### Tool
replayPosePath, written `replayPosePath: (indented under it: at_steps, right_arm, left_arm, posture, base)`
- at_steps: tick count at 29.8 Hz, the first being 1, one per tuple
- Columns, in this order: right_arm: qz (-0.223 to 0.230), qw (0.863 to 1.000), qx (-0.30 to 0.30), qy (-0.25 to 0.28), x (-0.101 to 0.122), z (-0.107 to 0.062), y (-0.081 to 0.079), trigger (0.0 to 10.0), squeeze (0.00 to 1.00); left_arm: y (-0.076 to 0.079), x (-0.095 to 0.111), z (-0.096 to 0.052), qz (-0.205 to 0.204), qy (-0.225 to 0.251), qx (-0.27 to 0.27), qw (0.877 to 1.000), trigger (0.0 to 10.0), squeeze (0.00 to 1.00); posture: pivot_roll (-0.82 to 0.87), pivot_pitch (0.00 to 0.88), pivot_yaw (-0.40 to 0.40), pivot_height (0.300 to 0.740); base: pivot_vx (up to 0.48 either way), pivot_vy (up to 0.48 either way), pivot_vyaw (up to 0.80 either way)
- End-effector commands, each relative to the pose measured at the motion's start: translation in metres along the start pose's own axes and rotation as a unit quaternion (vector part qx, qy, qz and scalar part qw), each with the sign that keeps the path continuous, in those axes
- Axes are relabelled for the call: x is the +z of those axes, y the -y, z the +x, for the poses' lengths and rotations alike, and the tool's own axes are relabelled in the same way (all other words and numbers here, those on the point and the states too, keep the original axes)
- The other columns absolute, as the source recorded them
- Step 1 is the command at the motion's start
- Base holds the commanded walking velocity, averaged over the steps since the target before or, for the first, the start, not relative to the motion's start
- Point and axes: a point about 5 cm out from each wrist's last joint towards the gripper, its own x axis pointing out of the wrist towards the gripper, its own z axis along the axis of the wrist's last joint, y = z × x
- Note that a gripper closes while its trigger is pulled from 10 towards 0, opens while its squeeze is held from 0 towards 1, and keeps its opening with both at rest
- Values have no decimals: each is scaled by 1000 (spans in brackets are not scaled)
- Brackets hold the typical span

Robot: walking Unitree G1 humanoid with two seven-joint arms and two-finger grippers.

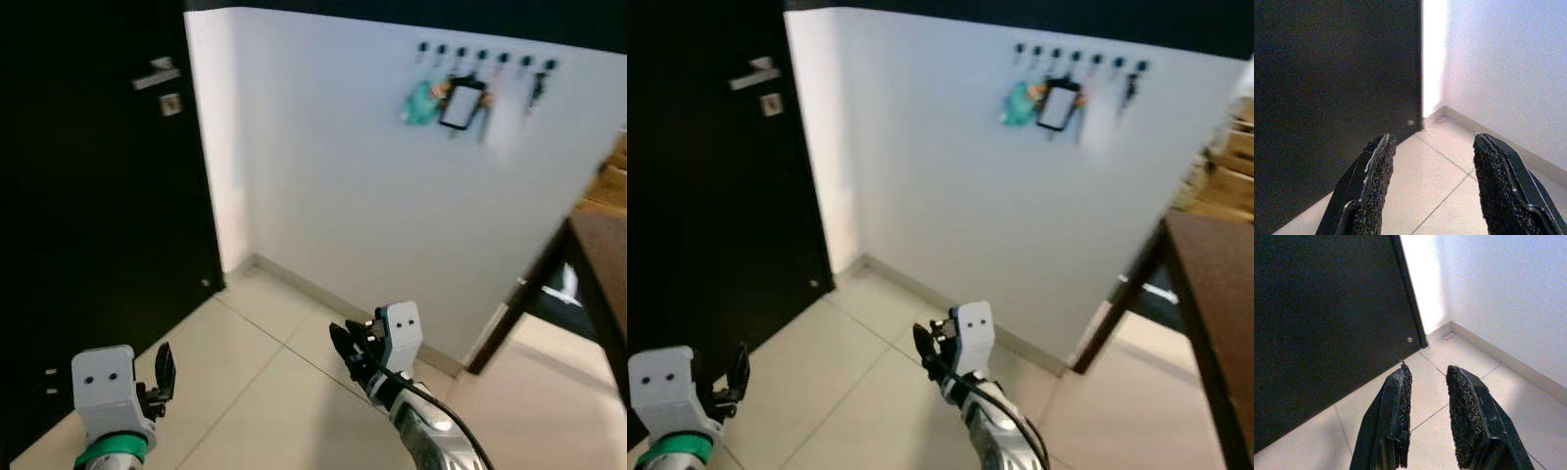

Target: Hang keys on a hook

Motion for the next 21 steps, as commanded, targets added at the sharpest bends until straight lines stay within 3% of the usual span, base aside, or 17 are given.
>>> replayPosePath:
  at_steps: [1, 19, 21]
  right_arm:
    - [10, 1000, -3, -11, -6, -1, 0, 10000, 0]
    - [17, 1000, 1, -13, -8, -2, -2, 10000, 0]
    - [3, 1000, 10, -15, -8, -2, -3, 10000, 0]
  left_arm:
    - [-2, -8, -1, 7, -18, 5, 1000, 10000, 0]
    - [-2, -7, 2, 27, -18, 13, 999, 10000, 0]
    - [-2, -8, 1, 26, -21, 14, 999, 10000, 0]
  posture:
    - [-57, 60, 70, 740]
    - [-64, 52, 89, 740]
    - [-64, 52, 89, 740]
  base:
    - [0, 0, 0]
    - [0, 0, 0]
    - [0, 0, 0]
